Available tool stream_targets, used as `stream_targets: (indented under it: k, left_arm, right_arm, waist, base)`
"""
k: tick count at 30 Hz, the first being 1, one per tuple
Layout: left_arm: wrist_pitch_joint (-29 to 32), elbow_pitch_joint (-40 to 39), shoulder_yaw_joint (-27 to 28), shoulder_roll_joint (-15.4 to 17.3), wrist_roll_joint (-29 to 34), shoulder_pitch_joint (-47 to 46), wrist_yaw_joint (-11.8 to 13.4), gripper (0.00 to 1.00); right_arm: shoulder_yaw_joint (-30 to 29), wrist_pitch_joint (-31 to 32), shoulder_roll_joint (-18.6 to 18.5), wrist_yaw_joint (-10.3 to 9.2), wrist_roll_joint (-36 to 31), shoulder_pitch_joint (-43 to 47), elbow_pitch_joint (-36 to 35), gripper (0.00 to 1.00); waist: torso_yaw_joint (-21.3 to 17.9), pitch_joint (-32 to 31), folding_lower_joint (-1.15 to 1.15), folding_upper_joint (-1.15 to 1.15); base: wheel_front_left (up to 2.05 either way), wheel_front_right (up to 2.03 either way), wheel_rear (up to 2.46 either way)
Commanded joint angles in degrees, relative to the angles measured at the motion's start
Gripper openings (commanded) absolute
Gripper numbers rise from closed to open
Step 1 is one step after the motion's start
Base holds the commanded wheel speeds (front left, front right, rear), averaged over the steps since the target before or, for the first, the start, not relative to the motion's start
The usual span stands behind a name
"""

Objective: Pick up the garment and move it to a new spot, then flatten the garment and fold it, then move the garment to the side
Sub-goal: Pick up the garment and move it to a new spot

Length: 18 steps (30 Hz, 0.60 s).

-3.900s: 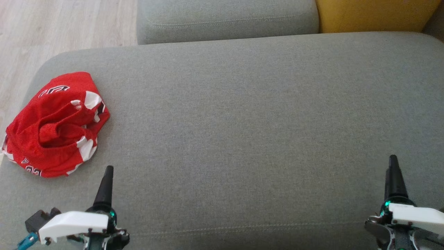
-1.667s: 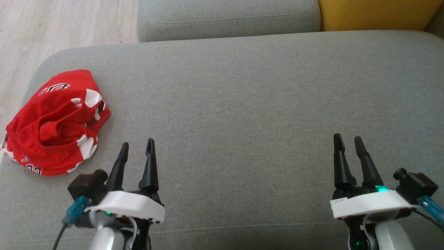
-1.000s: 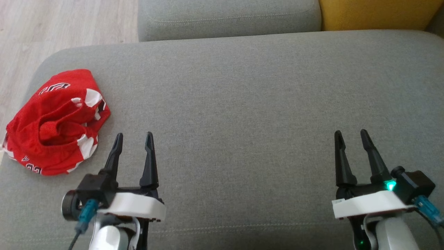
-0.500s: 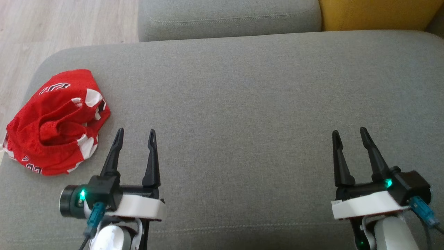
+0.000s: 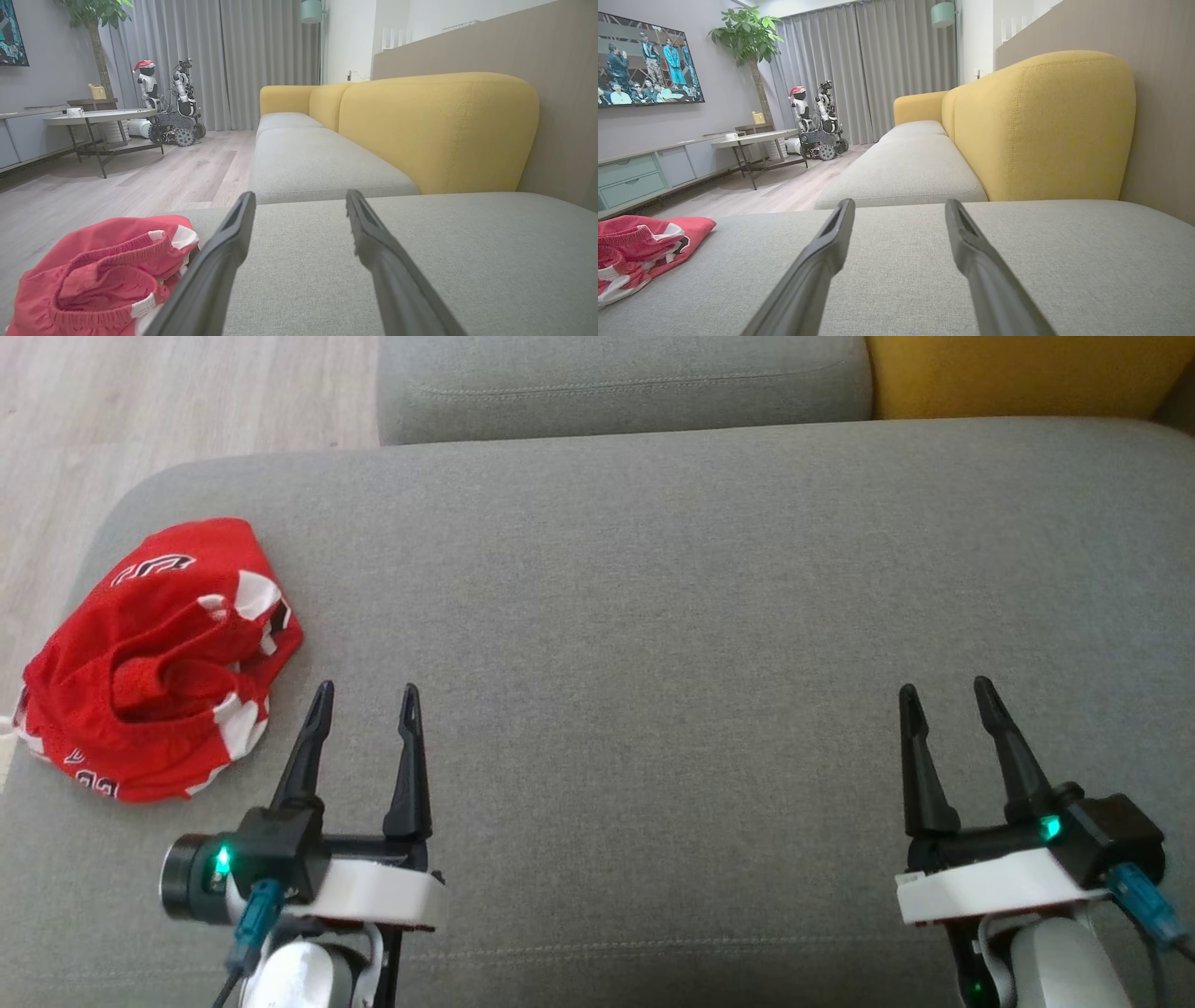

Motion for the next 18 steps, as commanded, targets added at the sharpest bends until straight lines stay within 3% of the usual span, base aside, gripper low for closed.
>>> stream_targets:
  k: [1, 11, 18]
  left_arm:
    - [-0.69, -1.49, 1.77, 0.38, -0.43, -2.44, -0.11, 1.0]
    - [-0.69, -1.15, 1.61, 0.38, -1.13, -2.43, 0.47, 1.0]
    - [-0.69, -1.52, 1.53, 0.38, -1.46, -2.25, 1.01, 1.0]
  right_arm:
    - [1.18, -0.66, -0.15, 0.41, 0.38, -1.95, -2.3, 1.0]
    - [2.08, -0.66, -0.15, 0.41, 0.16, -1.34, -2.01, 1.0]
    - [2.3, -0.66, -0.15, 0.41, -0.2, -0.88, -1.96, 1.0]
  waist:
    - [0.33, -0.03, 0.0, 0.0]
    - [4.39, -0.41, 0.0, 0.0]
    - [10.16, -0.56, 0.0, 0.0]
  base:
    - [0.0, 0.0, 0.0]
    - [0.0, 0.0, 0.0]
    - [0.0, 0.0, 0.0]
